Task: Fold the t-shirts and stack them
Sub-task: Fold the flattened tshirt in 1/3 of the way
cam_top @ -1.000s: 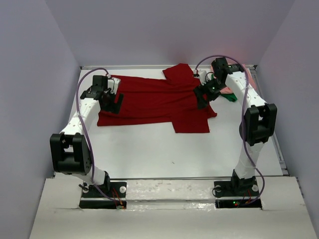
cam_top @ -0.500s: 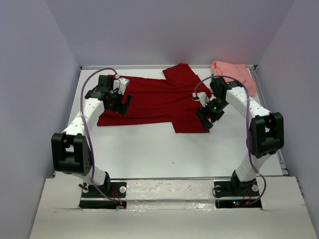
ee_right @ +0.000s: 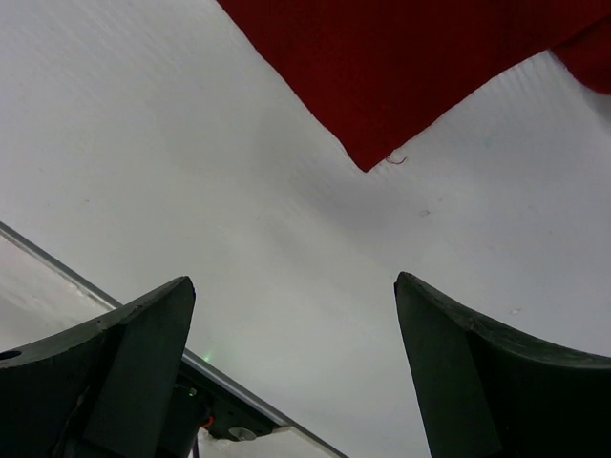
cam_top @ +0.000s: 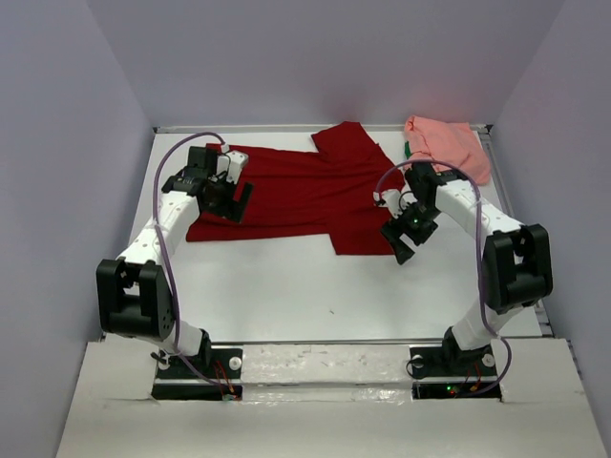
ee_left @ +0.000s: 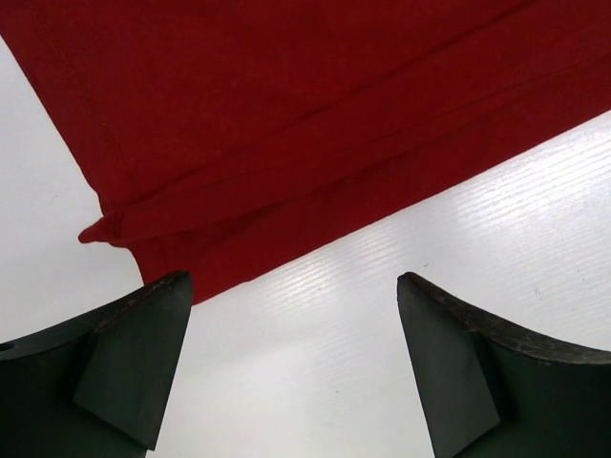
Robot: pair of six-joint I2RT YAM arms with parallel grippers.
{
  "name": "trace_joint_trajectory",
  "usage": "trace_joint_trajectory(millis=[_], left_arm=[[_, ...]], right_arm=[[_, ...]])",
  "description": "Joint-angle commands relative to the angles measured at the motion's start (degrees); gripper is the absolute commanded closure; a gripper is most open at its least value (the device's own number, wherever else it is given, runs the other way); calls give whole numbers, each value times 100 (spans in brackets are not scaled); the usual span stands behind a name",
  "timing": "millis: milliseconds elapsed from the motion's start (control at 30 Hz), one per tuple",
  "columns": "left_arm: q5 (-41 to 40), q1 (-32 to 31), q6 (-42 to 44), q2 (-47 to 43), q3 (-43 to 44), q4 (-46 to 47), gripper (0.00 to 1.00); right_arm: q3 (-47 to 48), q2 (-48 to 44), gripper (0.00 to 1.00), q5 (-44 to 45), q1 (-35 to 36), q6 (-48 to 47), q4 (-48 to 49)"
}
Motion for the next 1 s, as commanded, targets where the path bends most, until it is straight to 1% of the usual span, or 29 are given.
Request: trace_joint_trajectory(millis=[0, 333, 667, 967], left_arm=[[-38, -23, 33, -327, -140, 35, 1], [-126, -23, 103, -354, -211, 62, 1], [-109, -23, 85, -266, -228, 115, 1], [-109, -15, 85, -327, -255, 97, 1]], right_arm=[[21, 292, 9, 83, 12, 31, 473], [434, 952, 11, -198, 12, 110, 763], [567, 1163, 13, -242, 12, 128, 842], [373, 1242, 14, -356, 12, 145, 1035]])
